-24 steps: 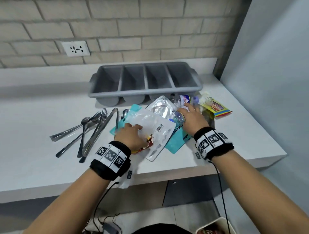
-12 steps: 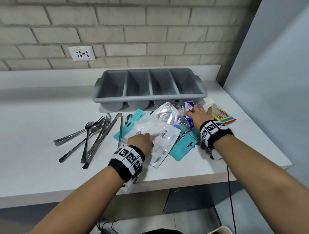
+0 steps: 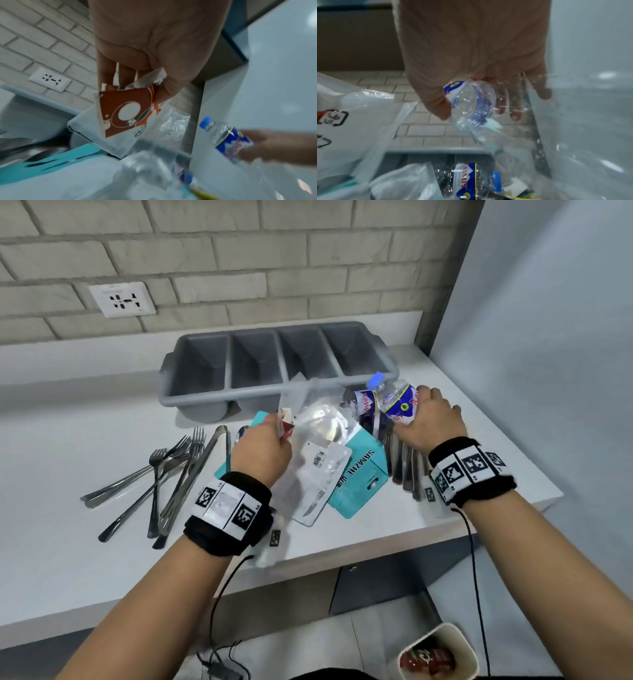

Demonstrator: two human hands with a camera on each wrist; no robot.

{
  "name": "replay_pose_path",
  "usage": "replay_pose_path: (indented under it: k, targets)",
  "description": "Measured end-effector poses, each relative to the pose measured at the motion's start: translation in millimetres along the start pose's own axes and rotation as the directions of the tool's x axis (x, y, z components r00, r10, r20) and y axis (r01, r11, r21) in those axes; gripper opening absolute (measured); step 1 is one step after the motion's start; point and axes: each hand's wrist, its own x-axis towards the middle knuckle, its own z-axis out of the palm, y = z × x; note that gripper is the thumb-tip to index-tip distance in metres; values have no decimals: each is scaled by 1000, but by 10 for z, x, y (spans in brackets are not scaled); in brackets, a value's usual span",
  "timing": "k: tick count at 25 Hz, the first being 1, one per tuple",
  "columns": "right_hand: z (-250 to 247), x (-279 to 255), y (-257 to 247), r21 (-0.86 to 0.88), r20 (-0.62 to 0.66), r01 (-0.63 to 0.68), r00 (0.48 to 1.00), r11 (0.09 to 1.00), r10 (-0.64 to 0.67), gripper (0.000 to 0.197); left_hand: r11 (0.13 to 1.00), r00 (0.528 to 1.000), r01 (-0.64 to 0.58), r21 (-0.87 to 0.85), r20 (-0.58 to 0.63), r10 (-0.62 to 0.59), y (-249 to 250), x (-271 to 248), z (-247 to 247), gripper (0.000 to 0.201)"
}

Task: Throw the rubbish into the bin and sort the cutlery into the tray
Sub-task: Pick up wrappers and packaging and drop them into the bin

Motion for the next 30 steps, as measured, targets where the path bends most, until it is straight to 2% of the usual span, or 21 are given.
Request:
replay_pose_path:
  k: [3, 6, 8, 11, 14, 17, 20, 23, 25, 28, 30]
  targets:
    - [-146, -381, 150, 322, -125, -63, 986, 945, 109, 59, 927, 997, -46, -372, -70, 21, 258, -155, -202, 31]
    - [-211, -868, 421, 505, -206, -124, 944, 854, 259, 57, 790, 987, -26, -612, 111, 118, 562, -356, -68, 31]
    - [-199, -1197, 668, 599, -230, -181, 894, 780, 383, 60, 763, 921, 3, -646, 298, 249, 796, -541, 170, 38]
    - [-91, -1673, 1096, 711, -216, -250, 811, 657, 543, 62, 795, 782, -13, -606, 490, 386, 1078, -812, 613, 33]
    - [183, -2183, 1616, 787, -151, -325, 722, 524, 675, 62, 836, 648, -42, -547, 622, 439, 1331, -1105, 1119, 36]
    - [554, -2675, 2129, 836, -46, -417, 596, 357, 802, 62, 890, 518, 7, -456, 763, 386, 1466, -1383, 1729, 36]
    - [916, -3061, 2451, 827, 105, -530, 474, 188, 875, 61, 925, 426, 21, -379, 841, 335, 1476, -1582, 2325, 36]
    - [1318, -3322, 2716, 820, 186, -562, 440, 108, 878, 66, 958, 385, -52, -281, 880, 279, 1485, -1727, 2921, 34]
    - [1622, -3444, 2842, 808, 260, -589, 396, 26, 880, 61, 972, 365, -61, -226, 902, 232, 1449, -1803, 3321, 37]
    - [2108, -3563, 2916, 792, 325, -606, 314, -74, 892, 64, 987, 369, -93, -132, 916, 157, 1295, -1885, 3928, 42]
    - [2526, -3619, 2979, 777, 367, -611, 244, -152, 898, 68, 995, 393, -88, -52, 916, 83, 1144, -1924, 4398, 44]
